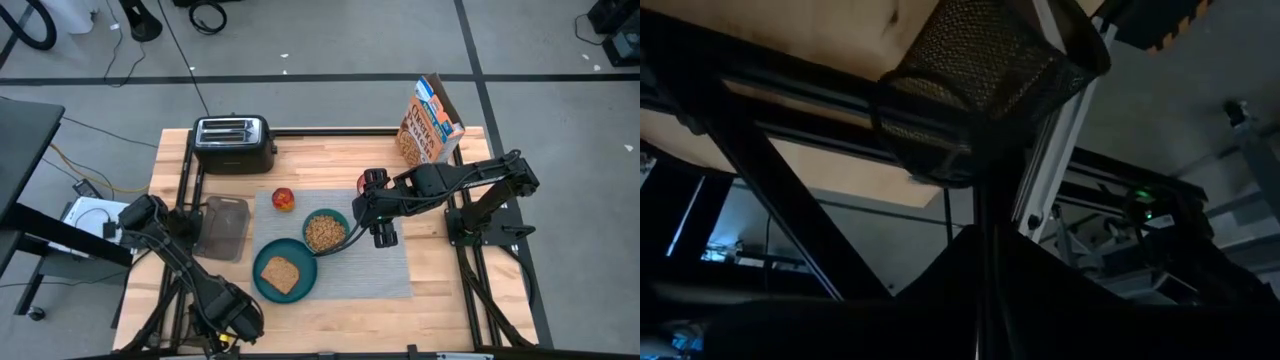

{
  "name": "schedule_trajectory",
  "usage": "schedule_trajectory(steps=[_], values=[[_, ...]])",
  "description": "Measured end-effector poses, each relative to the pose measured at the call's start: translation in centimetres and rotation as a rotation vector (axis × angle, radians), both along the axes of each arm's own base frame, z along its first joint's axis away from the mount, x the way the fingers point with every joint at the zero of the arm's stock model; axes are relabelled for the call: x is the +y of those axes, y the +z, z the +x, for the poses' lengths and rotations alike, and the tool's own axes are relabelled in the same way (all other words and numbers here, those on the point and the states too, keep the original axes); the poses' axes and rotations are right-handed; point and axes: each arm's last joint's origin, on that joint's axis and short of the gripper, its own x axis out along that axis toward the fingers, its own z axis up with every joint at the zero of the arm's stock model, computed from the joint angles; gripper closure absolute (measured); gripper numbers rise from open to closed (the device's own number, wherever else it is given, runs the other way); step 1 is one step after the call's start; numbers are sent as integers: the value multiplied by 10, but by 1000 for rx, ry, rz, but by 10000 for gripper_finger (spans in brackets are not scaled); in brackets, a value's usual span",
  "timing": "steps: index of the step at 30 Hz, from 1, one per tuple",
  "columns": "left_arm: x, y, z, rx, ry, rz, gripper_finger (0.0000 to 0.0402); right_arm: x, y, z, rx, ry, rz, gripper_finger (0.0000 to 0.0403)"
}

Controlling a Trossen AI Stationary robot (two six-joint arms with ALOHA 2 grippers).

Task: Arrange a breakfast setting
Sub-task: Move the mesh desk to the bottom right of the table

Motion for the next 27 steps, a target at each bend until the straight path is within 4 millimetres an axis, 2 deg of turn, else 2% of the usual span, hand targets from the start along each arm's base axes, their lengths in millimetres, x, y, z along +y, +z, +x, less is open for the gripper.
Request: schedule_trajectory(steps=[8,15,21,27], values=[[-1,0,-3,7,-15,-3,363,0,0,0,1,-2,4,141],[-15,0,-14,-16,-68,-30,350,0,0,-1,10,0,6,141],[-21,3,-25,-48,-98,-4,277,0,0,-1,10,0,6,141],[-38,4,-38,-142,-151,-30,158,0,-1,-2,22,-3,5,141]])
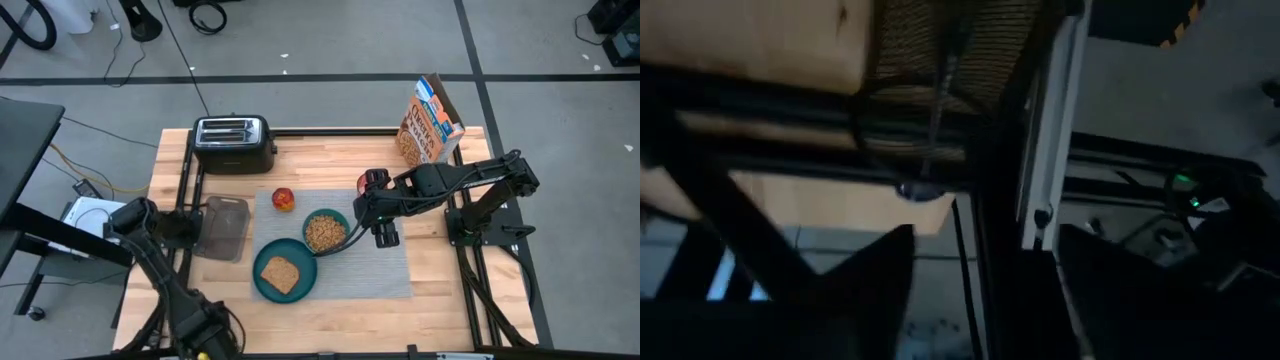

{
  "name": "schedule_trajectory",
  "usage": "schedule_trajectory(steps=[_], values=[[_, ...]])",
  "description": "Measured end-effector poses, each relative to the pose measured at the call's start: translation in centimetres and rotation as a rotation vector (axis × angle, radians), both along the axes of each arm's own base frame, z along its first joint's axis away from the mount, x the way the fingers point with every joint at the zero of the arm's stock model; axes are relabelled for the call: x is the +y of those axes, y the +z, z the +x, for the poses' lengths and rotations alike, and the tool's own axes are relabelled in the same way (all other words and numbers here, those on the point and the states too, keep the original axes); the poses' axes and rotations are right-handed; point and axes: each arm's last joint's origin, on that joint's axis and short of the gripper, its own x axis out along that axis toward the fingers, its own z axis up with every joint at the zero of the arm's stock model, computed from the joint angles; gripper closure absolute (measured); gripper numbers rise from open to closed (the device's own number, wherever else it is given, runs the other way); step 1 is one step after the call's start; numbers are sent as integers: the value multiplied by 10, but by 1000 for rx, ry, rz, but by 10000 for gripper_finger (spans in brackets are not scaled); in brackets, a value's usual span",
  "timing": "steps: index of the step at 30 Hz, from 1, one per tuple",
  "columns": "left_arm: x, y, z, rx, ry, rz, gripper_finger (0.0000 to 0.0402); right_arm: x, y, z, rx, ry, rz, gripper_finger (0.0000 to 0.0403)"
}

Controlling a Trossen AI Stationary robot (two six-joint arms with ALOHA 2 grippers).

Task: Arrange a breakfast setting
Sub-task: Move the mesh desk to the bottom right of the table

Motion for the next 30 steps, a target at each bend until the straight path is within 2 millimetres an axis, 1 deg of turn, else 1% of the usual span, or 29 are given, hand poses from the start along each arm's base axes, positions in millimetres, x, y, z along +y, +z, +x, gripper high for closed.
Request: schedule_trajectory(steps=[3,5,8,10,14,18,23,28,30], values=[[-7,-1,-7,-53,-35,10,94,0,0,-1,2,-14,6,141],[-8,-1,-10,-90,-50,37,59,0,0,0,2,-14,6,141],[-9,-2,-11,-161,-63,82,26,0,0,0,1,-14,6,141],[-9,-3,-11,-210,-71,113,14,0,0,0,1,-14,6,141],[-8,-11,-14,-249,-63,160,8,0,0,0,0,-16,7,141],[-14,-24,-21,-270,-83,127,7,0,0,0,-1,-22,10,141],[-7,-43,-32,-240,-112,197,7,0,0,0,-5,-30,15,141],[-6,-62,-30,-286,-110,156,7,0,0,0,-7,-30,16,141],[-4,-67,-29,-296,-104,148,7,0,0,0,-7,-32,18,141]])
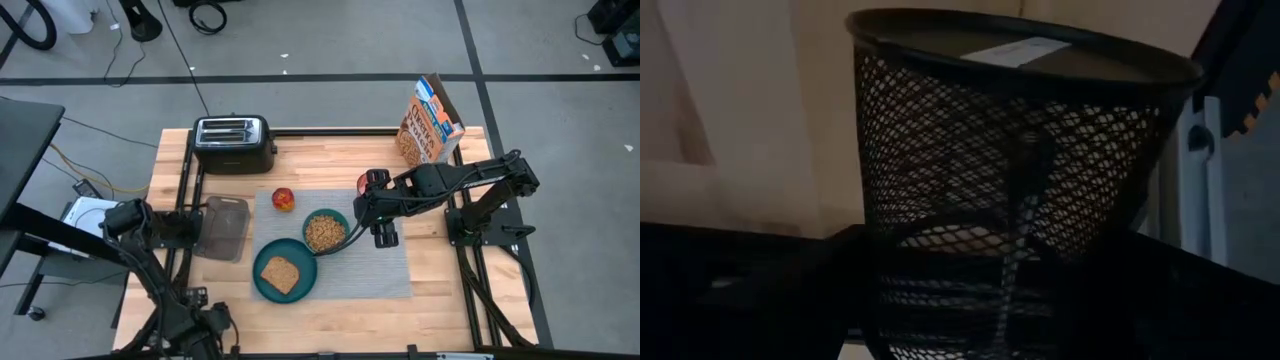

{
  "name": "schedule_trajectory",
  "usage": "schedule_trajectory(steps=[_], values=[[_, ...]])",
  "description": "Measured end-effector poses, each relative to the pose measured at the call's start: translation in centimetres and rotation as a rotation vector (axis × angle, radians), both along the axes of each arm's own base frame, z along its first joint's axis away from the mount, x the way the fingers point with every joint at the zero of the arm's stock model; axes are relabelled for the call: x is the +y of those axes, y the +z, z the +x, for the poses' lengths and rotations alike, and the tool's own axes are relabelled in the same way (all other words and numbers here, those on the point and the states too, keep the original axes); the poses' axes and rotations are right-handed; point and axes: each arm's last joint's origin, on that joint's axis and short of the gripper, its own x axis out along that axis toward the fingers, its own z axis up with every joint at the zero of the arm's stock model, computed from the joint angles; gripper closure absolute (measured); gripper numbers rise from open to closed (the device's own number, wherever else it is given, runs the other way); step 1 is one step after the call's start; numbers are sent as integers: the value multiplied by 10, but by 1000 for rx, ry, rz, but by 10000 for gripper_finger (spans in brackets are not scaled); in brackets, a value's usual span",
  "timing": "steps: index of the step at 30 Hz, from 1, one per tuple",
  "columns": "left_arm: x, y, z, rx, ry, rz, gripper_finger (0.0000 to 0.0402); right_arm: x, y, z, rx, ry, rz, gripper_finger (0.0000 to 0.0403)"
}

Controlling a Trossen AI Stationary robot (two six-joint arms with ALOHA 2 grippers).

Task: Arrange a breakfast setting
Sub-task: Move the mesh desk to the bottom right of the table

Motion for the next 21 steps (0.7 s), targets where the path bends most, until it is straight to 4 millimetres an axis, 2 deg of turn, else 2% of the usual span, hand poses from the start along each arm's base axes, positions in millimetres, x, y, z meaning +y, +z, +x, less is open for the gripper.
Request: schedule_trajectory(steps=[7,14,17,21], values=[[27,-4,20,-4,48,97,7,1,0,0,4,6,23,141],[45,0,43,-56,84,95,7,1,0,0,4,4,25,141],[56,9,49,-85,128,86,7,1,0,0,6,6,31,141],[71,33,50,-105,206,37,7,1,0,0,8,6,43,141]])
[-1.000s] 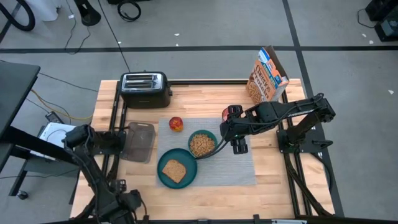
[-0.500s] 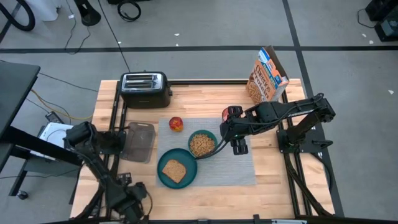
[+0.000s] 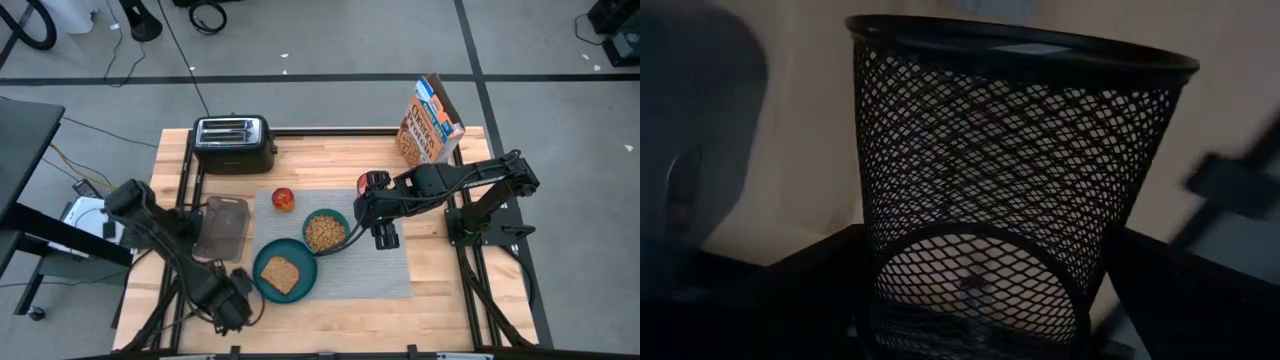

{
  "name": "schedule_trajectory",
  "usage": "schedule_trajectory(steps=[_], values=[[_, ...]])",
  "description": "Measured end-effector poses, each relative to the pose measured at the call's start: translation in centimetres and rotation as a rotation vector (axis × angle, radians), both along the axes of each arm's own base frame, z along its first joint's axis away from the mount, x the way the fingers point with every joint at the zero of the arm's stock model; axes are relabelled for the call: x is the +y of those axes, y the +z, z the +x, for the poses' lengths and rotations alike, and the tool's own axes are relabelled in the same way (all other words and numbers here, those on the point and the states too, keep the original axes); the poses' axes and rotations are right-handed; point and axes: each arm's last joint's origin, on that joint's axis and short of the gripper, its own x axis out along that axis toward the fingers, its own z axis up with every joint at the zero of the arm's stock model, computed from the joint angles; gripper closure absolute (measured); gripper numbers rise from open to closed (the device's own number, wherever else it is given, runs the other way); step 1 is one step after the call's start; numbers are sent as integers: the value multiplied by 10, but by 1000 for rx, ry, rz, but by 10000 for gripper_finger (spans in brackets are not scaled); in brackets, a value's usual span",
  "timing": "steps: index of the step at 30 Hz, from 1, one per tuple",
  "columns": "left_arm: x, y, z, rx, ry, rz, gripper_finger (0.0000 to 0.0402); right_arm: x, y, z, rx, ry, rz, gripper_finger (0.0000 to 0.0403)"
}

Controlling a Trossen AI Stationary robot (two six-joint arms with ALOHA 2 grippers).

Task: Arrange a breakfast setting
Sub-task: Move the mesh desk to the bottom right of the table

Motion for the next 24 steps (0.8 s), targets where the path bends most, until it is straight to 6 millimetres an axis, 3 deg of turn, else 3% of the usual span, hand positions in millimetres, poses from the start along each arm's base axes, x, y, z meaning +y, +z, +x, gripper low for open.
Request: schedule_trajectory(steps=[5,10,24], values=[[10,24,-4,-52,28,-90,7,0,0,0,-1,-3,2,141],[14,28,-8,-56,20,-61,8,0,0,1,-10,-3,3,141],[39,-23,-25,139,-45,2,11,0,1,2,-28,-19,-2,141]])
